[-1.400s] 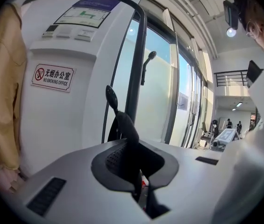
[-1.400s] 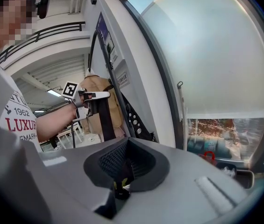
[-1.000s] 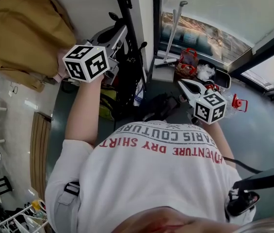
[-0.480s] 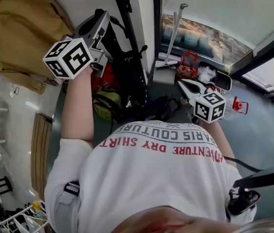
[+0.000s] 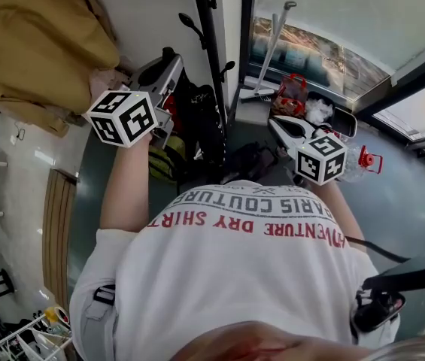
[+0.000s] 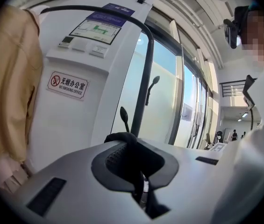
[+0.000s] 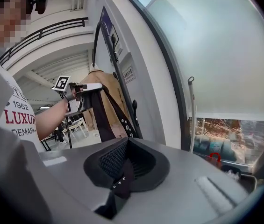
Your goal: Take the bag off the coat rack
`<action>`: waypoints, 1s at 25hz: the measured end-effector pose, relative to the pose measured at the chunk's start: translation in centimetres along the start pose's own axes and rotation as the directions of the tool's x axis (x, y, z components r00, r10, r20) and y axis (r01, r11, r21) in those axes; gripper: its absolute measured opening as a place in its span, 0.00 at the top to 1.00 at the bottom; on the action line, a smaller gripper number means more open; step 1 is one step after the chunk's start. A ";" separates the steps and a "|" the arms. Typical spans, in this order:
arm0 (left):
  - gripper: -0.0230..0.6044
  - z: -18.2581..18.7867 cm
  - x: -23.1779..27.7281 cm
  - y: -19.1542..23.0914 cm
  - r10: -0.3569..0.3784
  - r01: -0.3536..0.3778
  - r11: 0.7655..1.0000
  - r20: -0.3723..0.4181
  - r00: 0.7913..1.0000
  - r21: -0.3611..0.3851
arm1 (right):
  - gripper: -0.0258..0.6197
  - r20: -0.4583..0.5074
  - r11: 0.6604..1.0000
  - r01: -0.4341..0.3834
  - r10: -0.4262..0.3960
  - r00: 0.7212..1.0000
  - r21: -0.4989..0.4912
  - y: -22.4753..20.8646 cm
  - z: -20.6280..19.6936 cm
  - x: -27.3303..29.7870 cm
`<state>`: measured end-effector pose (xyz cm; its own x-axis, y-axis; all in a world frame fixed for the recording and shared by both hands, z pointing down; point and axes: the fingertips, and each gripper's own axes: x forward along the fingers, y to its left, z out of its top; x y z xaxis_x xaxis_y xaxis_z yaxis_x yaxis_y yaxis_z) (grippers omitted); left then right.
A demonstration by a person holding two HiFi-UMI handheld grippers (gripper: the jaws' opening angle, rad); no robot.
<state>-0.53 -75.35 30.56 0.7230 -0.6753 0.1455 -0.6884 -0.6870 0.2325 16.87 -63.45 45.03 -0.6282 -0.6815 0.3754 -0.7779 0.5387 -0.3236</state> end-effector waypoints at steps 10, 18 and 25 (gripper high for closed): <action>0.94 -5.8 -6.2 -1.7 -0.009 0.004 0.999 -0.094 0.995 -0.050 | 0.96 0.021 1.000 -0.013 0.013 1.000 -0.029 5.5 0.2 -0.3; 0.94 -9.7 -12.6 -6.9 -0.145 0.139 0.989 -0.124 0.982 -0.058 | 0.96 0.034 0.999 0.037 -0.039 0.999 0.038 10.5 -4.9 -2.8; 0.94 -13.9 -19.3 -12.5 -0.179 0.166 0.982 -0.171 0.969 -0.089 | 0.96 0.056 0.998 0.057 -0.060 0.997 0.039 15.6 -8.3 -8.6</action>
<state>-5.13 -50.02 38.18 0.8337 -0.4853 0.2635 -0.5510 -0.7628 0.3383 9.98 -45.10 44.01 -0.5787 -0.7391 0.3448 -0.8113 0.4787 -0.3355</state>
